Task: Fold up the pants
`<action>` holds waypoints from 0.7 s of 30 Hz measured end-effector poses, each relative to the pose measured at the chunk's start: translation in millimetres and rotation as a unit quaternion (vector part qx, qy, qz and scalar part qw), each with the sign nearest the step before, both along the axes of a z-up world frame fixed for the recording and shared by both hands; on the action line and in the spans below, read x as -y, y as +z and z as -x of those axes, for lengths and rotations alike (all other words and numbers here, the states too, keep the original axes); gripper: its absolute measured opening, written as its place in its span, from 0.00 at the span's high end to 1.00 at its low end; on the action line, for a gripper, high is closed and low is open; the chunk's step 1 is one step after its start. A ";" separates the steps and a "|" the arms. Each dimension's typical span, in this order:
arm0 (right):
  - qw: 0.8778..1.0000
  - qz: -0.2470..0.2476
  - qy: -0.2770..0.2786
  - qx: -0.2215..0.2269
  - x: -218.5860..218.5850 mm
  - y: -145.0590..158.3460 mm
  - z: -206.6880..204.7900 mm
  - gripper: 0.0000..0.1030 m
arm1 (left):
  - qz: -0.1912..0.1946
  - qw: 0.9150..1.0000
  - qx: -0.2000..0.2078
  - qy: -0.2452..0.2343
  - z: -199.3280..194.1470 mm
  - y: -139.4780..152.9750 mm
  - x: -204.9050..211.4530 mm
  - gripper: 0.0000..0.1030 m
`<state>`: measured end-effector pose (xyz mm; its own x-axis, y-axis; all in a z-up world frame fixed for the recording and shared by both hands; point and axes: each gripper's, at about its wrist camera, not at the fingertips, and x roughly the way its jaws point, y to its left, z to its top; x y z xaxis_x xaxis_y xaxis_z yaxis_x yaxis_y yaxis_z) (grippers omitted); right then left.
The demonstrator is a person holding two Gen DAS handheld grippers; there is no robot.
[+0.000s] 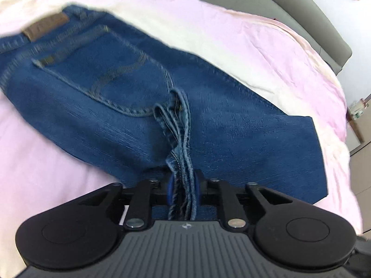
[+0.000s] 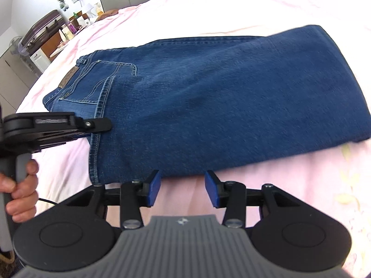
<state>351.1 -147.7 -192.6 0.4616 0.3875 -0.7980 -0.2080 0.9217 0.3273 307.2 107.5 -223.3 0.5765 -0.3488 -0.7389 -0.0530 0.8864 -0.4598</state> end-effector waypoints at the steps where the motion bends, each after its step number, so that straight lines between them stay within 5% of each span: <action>1: 1.000 -0.001 0.001 0.001 1.9 0.8 1.6 0.61 | 0.010 1.000 -0.007 0.004 -5.0 -6.2 -2.3 0.70; 3: 1.000 -0.002 0.002 0.009 5.7 3.2 4.4 0.61 | 0.044 0.999 -0.015 0.010 -10.3 -15.4 -7.7 0.70; 7: 1.000 -0.004 -0.012 0.014 17.7 6.2 10.4 0.61 | 0.050 0.999 -0.004 0.017 -7.9 -7.3 -7.6 0.91; 13: 0.999 -0.001 -0.034 0.039 41.7 15.7 15.2 0.61 | -0.031 0.995 0.088 -0.034 3.2 61.6 18.2 0.92; 21: 0.997 0.015 -0.038 0.065 69.3 36.3 7.3 0.61 | -0.132 0.970 0.151 -0.135 -19.8 165.9 22.5 0.92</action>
